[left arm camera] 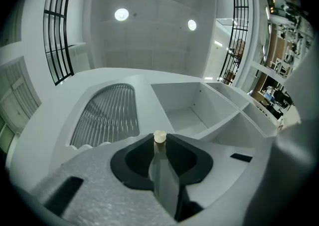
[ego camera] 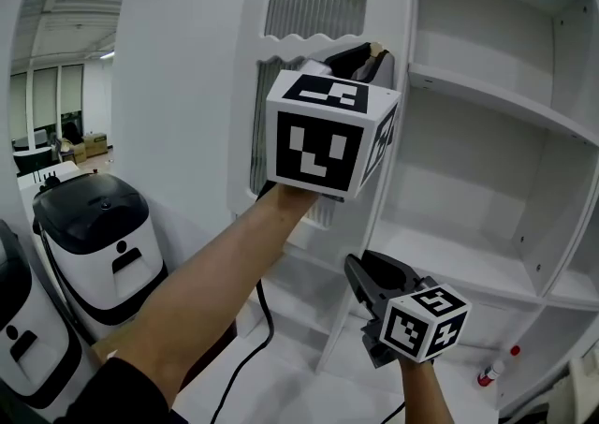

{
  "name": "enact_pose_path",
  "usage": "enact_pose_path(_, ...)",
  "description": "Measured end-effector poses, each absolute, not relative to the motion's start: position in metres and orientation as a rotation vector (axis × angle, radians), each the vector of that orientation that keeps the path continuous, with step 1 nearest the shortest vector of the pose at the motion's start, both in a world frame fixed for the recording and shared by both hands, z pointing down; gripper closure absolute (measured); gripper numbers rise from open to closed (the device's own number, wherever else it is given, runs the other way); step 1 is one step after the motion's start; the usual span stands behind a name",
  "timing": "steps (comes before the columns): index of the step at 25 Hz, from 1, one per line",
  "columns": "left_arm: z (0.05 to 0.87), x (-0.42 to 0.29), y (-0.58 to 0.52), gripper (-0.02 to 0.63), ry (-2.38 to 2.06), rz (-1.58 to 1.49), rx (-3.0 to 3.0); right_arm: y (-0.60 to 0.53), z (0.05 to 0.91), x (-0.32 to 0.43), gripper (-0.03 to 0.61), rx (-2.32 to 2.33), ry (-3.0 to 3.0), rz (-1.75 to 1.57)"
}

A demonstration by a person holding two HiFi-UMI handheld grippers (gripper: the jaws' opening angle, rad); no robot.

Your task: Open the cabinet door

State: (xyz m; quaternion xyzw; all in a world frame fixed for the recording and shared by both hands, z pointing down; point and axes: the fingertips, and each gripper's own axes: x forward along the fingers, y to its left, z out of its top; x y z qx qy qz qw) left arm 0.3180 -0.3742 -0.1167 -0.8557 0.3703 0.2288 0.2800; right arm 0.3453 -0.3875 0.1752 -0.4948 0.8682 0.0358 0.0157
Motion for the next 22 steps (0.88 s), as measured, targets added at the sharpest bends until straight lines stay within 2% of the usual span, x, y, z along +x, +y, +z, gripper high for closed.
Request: enact_pose_path(22,-0.033,0.279,-0.38,0.538,1.165,0.387,-2.322,-0.373,0.175,0.335,0.495,-1.588,2.638,0.105)
